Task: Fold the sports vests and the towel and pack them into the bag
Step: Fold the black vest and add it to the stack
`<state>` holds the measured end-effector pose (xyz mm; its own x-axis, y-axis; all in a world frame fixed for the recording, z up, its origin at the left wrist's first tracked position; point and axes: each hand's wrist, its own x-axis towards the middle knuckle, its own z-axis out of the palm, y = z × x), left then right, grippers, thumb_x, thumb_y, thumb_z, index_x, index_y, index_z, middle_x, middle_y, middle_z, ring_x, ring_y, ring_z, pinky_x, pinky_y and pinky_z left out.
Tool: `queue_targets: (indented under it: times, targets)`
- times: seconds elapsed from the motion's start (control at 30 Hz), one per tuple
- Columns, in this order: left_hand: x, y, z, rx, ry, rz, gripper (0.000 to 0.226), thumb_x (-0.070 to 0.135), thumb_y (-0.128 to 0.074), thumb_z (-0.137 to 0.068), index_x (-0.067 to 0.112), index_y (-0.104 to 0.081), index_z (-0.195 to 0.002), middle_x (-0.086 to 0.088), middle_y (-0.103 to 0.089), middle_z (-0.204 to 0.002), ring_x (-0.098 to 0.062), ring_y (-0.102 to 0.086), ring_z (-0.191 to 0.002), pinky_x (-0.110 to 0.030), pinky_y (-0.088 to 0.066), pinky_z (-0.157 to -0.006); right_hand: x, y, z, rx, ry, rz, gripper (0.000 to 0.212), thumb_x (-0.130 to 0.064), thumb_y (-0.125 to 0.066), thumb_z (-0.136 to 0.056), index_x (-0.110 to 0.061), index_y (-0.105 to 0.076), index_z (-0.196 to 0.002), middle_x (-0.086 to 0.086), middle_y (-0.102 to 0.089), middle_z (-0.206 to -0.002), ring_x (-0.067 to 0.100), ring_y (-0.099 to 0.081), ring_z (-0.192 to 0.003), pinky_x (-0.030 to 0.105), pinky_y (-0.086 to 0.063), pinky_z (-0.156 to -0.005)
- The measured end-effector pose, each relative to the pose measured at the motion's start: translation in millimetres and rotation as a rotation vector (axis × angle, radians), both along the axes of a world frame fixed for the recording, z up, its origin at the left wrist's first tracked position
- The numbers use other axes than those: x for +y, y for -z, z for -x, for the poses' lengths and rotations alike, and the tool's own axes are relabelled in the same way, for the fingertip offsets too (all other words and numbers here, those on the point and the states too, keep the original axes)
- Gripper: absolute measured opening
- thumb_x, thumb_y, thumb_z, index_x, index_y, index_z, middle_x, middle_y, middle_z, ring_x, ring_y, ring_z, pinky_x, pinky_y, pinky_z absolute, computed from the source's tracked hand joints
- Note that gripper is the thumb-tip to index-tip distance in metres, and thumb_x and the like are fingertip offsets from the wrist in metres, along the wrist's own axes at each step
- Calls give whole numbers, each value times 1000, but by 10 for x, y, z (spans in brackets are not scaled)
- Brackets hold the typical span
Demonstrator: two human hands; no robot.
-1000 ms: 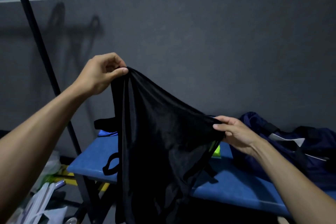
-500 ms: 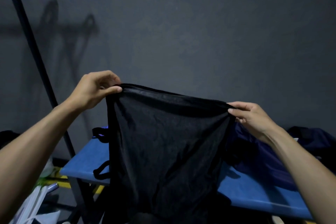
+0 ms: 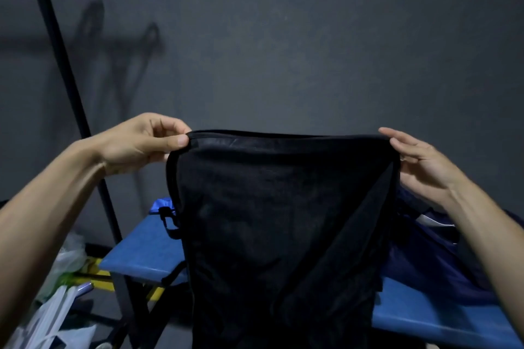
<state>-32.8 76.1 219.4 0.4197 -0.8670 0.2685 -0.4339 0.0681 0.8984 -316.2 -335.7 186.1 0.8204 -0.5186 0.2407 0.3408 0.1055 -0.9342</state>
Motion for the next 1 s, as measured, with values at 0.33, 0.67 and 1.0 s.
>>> queue_targets:
  times: [0.33, 0.67, 1.0]
  targets:
    - [-19, 89, -122, 21, -134, -54, 57, 56, -93, -58, 11, -75, -87, -5, -66, -81, -9, -58, -68, -15, -50, -61, 157, 58, -145, -24, 63, -67, 25, -5, -50, -101, -20, -68, -109, -3, -72, -77, 6, -70, -69, 21, -59, -64]
    - [-207, 364, -169, -52, -513, -253, 27, 19, -67, -97, -8, -71, -91, -12, -66, -80, -17, -61, -69, -22, -53, -59, 289, 334, -464, 111, 250, -67, 21, 1, -61, -94, -17, -72, -96, 0, -71, -79, 17, -64, -79, 20, -58, -67]
    - [-982, 577, 1067, 238, -316, -32, 14, 15, -70, -92, 6, -67, -81, -12, -57, -69, -17, -55, -54, -24, -49, -48, 1816, 358, -913, 74, 251, 536, 14, -26, -73, -75, -31, -68, -88, -3, -71, -73, 16, -62, -59, 27, -45, -58]
